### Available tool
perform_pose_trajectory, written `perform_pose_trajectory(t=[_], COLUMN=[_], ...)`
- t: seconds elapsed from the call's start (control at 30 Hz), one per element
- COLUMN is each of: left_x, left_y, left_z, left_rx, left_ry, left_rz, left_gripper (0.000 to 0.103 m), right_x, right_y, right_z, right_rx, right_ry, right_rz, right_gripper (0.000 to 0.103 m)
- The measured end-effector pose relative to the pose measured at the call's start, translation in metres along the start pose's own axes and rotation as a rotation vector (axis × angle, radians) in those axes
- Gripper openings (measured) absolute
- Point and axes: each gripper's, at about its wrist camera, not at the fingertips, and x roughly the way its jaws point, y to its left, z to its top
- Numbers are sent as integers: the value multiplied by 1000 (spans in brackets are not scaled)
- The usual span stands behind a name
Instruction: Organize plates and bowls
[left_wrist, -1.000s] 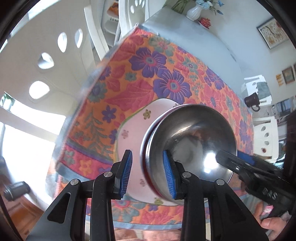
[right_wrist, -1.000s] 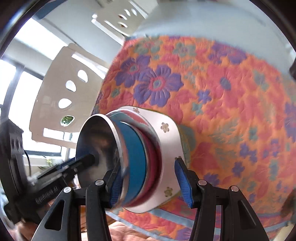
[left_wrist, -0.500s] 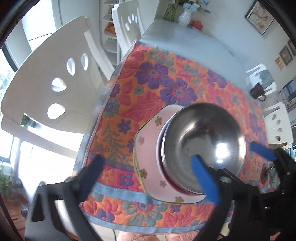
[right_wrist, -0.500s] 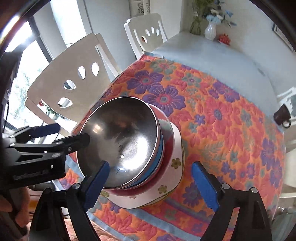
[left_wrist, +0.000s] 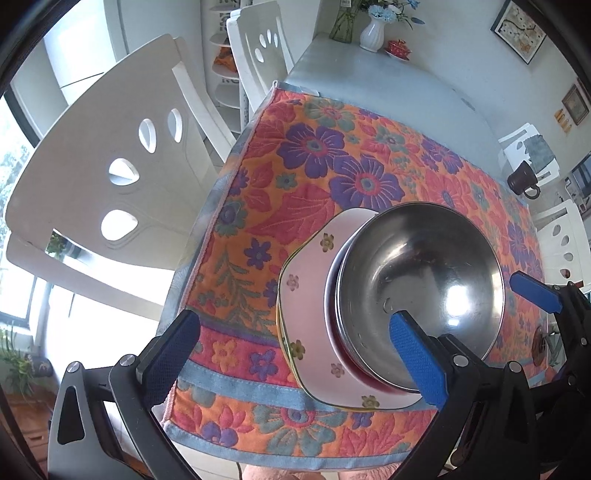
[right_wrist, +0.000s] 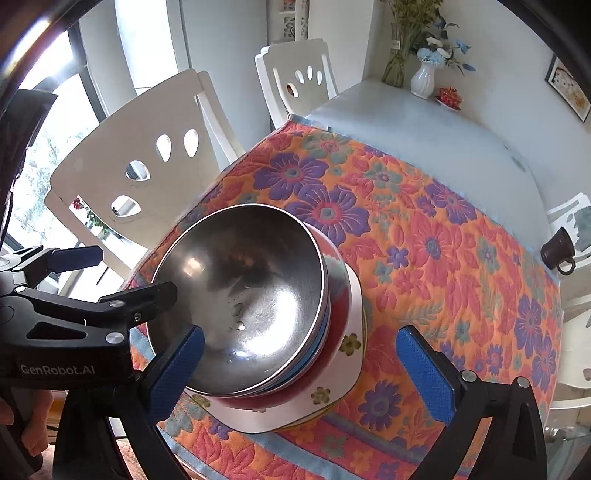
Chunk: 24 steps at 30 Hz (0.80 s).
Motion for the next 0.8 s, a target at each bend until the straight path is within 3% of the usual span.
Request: perform_pose_trajectory(t=[0.8], left_x=[7], left_y=[2], left_z=[2], left_rx=[-19], left_ry=[20], left_rz=[8], left_gripper=[102], right_x=[6], right_y=[-6], right_z=[3], right_rx=[16], right_ry=[17], right_rz=[-6], right_gripper=[103])
